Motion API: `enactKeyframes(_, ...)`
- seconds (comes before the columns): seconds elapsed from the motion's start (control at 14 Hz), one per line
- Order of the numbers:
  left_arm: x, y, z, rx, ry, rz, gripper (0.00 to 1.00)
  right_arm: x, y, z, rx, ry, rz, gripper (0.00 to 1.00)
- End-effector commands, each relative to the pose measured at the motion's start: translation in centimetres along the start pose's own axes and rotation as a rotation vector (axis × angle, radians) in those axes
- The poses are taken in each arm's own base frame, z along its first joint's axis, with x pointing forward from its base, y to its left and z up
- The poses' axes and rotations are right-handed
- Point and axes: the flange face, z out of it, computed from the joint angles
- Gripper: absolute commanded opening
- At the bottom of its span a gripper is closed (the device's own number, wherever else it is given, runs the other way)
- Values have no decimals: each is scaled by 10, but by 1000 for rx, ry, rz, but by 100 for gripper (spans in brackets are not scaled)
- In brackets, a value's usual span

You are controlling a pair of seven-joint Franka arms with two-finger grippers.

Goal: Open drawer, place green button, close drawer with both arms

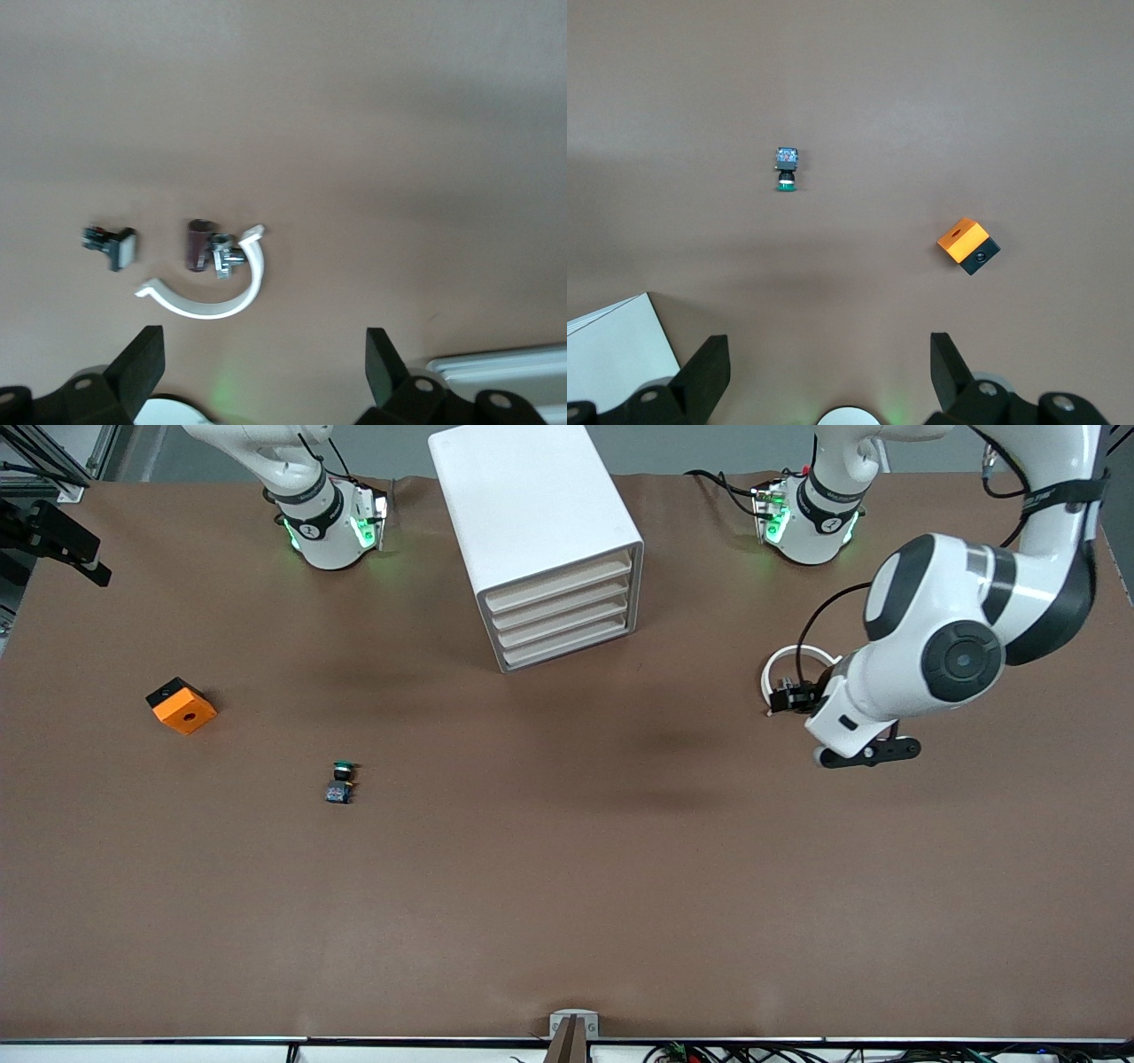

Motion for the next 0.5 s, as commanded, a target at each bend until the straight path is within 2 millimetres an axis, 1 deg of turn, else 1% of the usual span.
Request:
enactKeyframes(0.0, 1, 32, 15, -24, -1, -113, 100, 0, -1, -10, -9, 13, -7, 100)
enactKeyframes(0.07, -1, 42, 18, -27, 4, -156, 100, 1, 1, -12, -9, 16, -3, 100)
enactKeyframes(0.14, -1, 57, 25, -21, -3, -193, 100, 2, 1, -11, -3, 17, -3, 100)
enactKeyframes(0.29, 3, 77, 36, -28, -28, -285, 100, 4, -1, -8, 0, 9, -7, 100)
enactKeyframes(0.43, 5, 97, 43, -58, -69, -357, 100, 6, -2, -4, 0, 3, -10, 100)
